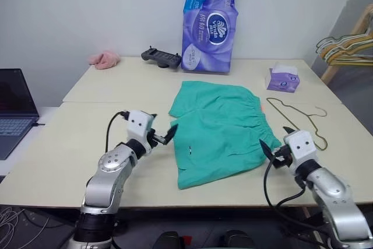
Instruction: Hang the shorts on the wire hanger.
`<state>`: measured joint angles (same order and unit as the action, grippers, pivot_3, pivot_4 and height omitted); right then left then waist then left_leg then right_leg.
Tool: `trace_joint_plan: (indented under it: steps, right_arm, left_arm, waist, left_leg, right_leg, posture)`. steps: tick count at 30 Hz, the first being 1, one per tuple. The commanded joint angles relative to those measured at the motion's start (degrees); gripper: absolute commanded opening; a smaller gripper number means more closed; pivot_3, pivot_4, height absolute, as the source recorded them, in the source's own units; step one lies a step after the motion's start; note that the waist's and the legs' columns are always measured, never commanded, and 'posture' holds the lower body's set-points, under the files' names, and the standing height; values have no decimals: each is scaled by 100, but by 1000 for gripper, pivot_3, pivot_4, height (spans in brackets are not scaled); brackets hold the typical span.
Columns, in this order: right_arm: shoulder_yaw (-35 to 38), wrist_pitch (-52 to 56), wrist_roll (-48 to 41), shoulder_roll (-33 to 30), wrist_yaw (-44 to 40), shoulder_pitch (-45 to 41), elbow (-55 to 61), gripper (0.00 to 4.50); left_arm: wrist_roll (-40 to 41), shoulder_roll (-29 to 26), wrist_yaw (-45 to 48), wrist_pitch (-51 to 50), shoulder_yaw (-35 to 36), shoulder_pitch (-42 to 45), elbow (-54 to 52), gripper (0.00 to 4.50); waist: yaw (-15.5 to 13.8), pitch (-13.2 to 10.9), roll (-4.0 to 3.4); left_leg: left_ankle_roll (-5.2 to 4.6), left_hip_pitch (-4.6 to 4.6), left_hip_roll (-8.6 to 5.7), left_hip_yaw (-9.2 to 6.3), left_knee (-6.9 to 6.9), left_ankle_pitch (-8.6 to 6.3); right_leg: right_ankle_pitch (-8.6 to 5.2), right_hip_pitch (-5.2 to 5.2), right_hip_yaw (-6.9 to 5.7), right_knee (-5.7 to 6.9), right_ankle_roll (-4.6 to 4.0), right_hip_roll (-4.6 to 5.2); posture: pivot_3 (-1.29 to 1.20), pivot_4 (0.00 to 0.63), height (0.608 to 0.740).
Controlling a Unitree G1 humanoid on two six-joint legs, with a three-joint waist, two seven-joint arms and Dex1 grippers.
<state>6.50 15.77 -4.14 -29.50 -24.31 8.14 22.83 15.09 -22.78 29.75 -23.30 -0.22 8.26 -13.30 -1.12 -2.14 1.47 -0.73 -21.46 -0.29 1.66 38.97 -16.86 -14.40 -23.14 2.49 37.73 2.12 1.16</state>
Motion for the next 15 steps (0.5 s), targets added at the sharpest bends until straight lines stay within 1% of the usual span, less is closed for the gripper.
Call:
trace_joint_plan:
  steps: [1, 4, 6, 8, 10, 12, 15]
  right_arm:
    - [197, -952, -117, -837, -1115, -49, -570, 4481]
    - [-99, -2254, 200, -1574, -1870, -143, -1480, 4481]
    - [-332, -2926, 385, -1842, -2165, -331, -2054, 4481]
    - [-735, -3530, 621, -2098, -2618, -755, -2749, 4481]
    - [-977, -3902, 712, -2195, -2878, -1082, -3248, 4481]
    - [-1118, -4176, 781, -2169, -2955, -1432, -3754, 4481]
    - [-1382, -4630, 1035, -2035, -2981, -2241, -4758, 4481]
  left_arm:
    - [242, -507, 1028, 66, -314, 25, -392, 4500]
    - [436, -968, 1837, -47, -644, 33, -519, 4500]
    - [450, -1175, 2175, -105, -837, 78, -483, 4500]
    - [560, -1323, 2630, -301, -1086, 191, -386, 4500]
    - [604, -1368, 2863, -409, -1225, 285, -315, 4500]
    - [560, -1352, 2925, -523, -1358, 390, -258, 4500]
    - [457, -1246, 3014, -576, -1638, 526, -145, 4500]
  waist:
    - [23, -6, -4]
    - [70, -18, -10]
    - [106, -19, -11]
    - [124, -21, -11]
    - [130, -32, -14]
    - [128, -34, -16]
    - [133, -50, -14]
  left_leg:
    - [0, 3, 1, 4, 0, 0]
    - [-1, 7, 3, 12, -4, 0]
    - [-1, 11, 4, 15, -7, 0]
    - [-1, 14, 5, 16, -7, 0]
    - [-2, 21, 4, 19, -6, 0]
    - [-2, 26, 4, 21, -6, 0]
    - [-3, 48, 4, 19, -7, -1]
  right_leg:
    - [-4, 1, -1, 1, -1, -2]
    - [-31, 2, 0, 1, -17, -7]
    - [-37, 3, 2, 1, -13, -7]
    - [-37, 5, 3, 2, -12, -8]
    - [-37, 10, 5, 3, -12, -8]
    - [-36, 15, 7, 3, -10, -8]
    - [-12, 41, 8, 2, -9, -8]
  posture:
    - [39, 21, 740]
    - [33, 20, 740]
    - [30, 18, 740]
    - [29, 18, 740]
    - [29, 18, 740]
    - [31, 17, 740]
    - [33, 21, 740]
